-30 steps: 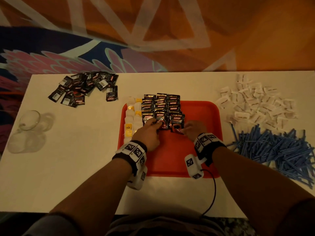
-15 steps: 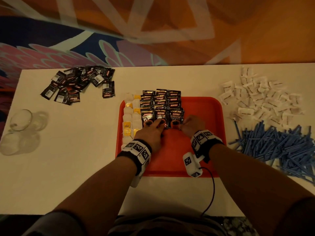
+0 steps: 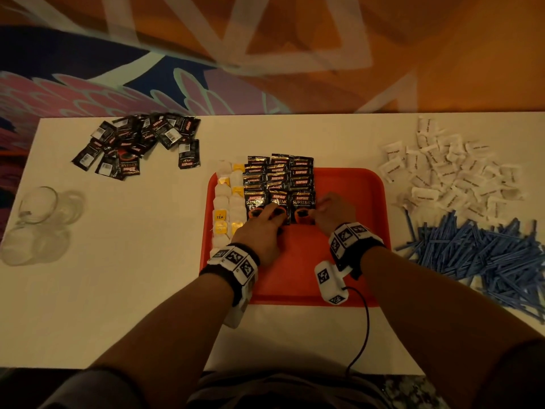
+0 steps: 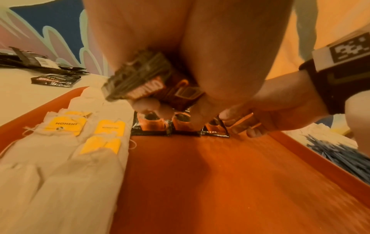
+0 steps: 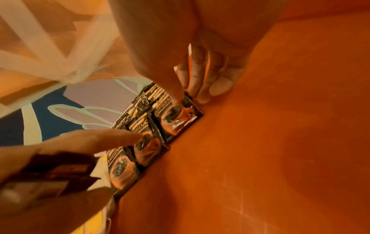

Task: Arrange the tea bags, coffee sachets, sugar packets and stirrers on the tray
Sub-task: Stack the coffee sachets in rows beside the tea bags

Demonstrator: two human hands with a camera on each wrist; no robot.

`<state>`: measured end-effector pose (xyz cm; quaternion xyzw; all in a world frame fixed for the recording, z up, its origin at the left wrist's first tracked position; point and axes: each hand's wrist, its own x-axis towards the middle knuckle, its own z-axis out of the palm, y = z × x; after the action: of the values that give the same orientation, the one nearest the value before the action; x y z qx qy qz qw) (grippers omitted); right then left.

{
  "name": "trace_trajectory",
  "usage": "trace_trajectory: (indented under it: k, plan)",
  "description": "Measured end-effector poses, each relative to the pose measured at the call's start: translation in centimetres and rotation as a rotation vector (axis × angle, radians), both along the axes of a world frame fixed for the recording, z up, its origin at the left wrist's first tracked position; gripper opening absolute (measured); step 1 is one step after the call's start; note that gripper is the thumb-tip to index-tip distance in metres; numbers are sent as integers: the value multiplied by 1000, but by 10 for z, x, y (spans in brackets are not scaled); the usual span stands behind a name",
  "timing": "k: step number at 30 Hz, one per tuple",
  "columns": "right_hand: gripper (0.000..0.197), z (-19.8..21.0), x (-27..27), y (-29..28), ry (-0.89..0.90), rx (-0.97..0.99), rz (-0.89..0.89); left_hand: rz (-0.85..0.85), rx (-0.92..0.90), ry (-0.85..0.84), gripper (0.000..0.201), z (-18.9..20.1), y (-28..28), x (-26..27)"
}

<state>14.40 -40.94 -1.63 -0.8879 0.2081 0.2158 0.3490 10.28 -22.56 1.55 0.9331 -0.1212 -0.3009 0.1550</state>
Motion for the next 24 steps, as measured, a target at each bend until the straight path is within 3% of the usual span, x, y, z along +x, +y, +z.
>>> trace_trajectory:
  k: [2, 5, 7, 9, 12, 16, 18, 22, 24]
  plan:
    - [31, 5, -1, -2, -5, -3, -10, 149, -138, -18, 64, 4, 1, 0]
    - [26, 13, -2, -6, -16, 15, -35, 582, -354, 42, 35, 15, 1, 4]
    - [24, 22, -3, -6, -24, 23, -10, 892, -562, 178, 25, 22, 1, 6]
    - [23, 32, -5, -4, -48, 51, 55, 1097, -794, 335, 22, 27, 4, 6]
    - [23, 54, -12, 3, -59, 321, 140, 1148, -959, 357, 24, 35, 9, 4]
    - [18, 86, -22, 17, 43, 586, 249, 1210, -1013, 258, 29, 43, 10, -2]
    - [17, 92, -28, 23, 25, 620, 271, 1200, -989, 201, 43, 42, 8, -5]
    - [18, 96, -35, 27, -127, 531, 217, 1216, -965, 105, 32, 49, 3, -10]
    - [23, 99, -36, 27, -253, 479, 149, 1278, -920, 95, 52, 56, 1, -14]
